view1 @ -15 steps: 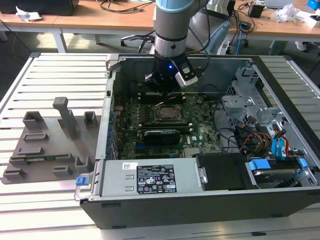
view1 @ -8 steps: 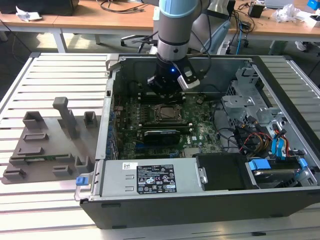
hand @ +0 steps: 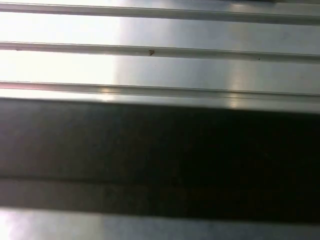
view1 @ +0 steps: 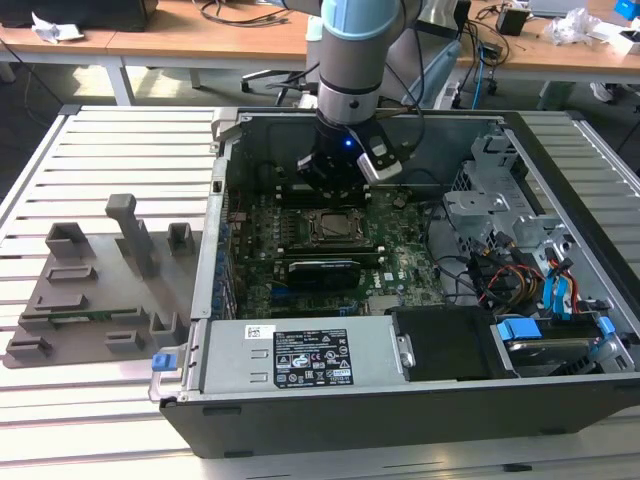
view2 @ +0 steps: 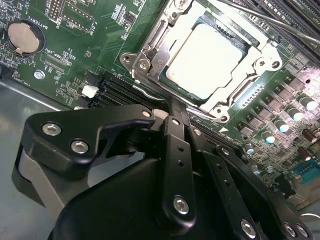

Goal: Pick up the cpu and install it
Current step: 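Install the first cpu locking lever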

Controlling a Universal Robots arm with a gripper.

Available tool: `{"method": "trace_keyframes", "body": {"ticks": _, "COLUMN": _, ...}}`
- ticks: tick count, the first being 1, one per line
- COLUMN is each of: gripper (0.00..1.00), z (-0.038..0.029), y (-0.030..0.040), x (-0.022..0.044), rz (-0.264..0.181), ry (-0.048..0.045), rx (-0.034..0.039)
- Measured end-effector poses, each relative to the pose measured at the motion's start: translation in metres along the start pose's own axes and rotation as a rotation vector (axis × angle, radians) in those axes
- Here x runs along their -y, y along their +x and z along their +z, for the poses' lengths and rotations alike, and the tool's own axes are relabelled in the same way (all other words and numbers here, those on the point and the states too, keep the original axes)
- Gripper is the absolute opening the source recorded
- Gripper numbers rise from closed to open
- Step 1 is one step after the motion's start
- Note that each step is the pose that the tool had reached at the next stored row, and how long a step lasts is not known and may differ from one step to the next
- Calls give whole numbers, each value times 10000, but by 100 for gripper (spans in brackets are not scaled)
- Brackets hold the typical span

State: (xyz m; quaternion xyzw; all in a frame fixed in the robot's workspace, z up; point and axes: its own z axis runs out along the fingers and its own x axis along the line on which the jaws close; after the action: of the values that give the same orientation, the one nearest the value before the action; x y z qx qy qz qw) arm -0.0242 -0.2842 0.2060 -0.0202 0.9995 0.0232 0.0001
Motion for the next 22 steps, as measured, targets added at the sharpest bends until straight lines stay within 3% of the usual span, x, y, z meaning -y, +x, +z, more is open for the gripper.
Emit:
{"method": "trace_keyframes", "body": {"ticks": 8, "gripper": 11, "z": 2, "y": -29, "x": 7, "rz": -1, "ry": -1, "rx": 0}}
{"method": "trace_keyframes", "body": {"ticks": 22, "gripper": 11, "z": 5, "y": -168, "x": 12, "rz": 1, "ry": 0, "rx": 0}}
